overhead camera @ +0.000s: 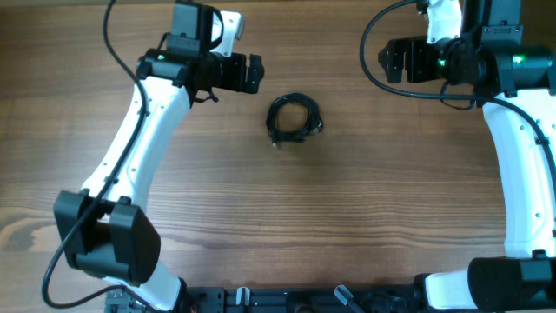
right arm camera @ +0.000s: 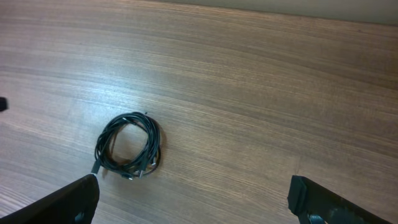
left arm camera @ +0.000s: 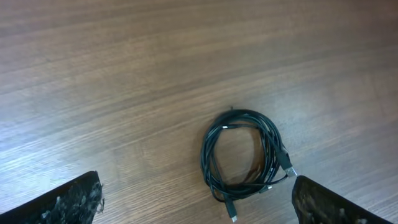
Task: Untangle cables
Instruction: 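Lower the left gripper onto the black cable coil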
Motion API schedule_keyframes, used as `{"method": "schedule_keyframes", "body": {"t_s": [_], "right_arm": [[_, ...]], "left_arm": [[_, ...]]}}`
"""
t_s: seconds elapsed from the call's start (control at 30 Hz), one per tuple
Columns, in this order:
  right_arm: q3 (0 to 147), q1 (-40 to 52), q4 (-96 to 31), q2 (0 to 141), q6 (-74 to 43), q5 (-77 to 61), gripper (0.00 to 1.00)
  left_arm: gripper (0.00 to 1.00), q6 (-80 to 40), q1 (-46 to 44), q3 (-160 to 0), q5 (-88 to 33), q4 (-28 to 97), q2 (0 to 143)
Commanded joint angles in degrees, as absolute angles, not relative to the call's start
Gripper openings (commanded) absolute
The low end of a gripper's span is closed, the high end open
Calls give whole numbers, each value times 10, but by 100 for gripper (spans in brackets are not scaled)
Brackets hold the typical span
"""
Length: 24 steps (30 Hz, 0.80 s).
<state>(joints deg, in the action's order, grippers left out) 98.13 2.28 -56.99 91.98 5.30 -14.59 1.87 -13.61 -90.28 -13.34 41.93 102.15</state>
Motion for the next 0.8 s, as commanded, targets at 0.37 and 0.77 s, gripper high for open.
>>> {"method": "schedule_keyframes", "body": {"t_s": [0.37,0.77], "right_arm": [[986,24,-579,934,60,-166,99],[986,24,-571,934,114,-196,100]], "left_arm": [[100,22,-140,-911,-132,431,1038],[92,56,-140,-911,-175,440,1039]]}}
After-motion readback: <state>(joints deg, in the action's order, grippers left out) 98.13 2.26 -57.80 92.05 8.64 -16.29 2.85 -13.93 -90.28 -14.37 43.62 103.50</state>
